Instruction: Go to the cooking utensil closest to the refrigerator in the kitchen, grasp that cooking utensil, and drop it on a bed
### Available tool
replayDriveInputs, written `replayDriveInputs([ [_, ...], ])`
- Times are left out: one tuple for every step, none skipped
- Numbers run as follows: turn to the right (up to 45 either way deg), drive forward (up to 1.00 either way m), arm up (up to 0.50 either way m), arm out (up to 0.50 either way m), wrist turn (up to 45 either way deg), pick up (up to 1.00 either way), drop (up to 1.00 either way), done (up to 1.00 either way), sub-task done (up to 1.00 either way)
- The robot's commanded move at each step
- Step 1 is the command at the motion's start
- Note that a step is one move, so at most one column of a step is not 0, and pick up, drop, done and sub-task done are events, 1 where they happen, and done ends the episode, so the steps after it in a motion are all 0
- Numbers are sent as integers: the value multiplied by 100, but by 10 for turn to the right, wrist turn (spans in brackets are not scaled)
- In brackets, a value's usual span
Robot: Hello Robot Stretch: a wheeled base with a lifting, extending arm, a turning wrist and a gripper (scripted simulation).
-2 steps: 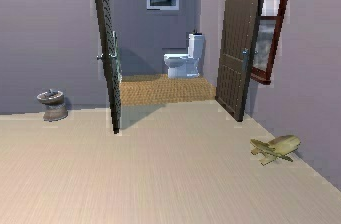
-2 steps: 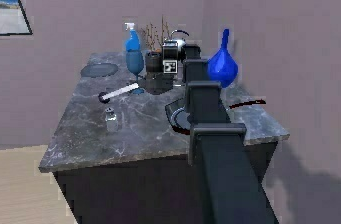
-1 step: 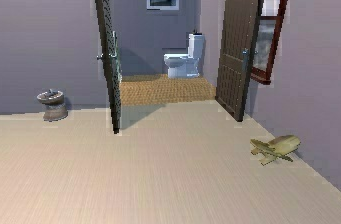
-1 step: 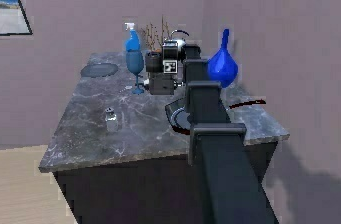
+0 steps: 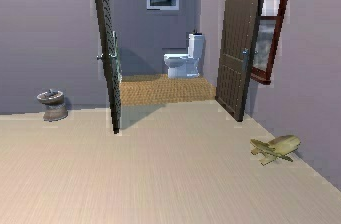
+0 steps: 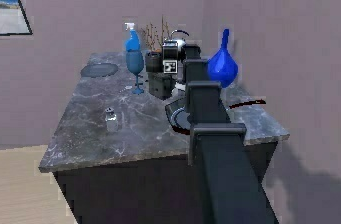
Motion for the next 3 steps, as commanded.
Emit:
replayDriveInputs([
  [0,0,0,0,90,0,0,0,0],
  [0,0,-12,0,0,0,0,0,0],
  [0,0,0,0,0,100,0,0,0],
])
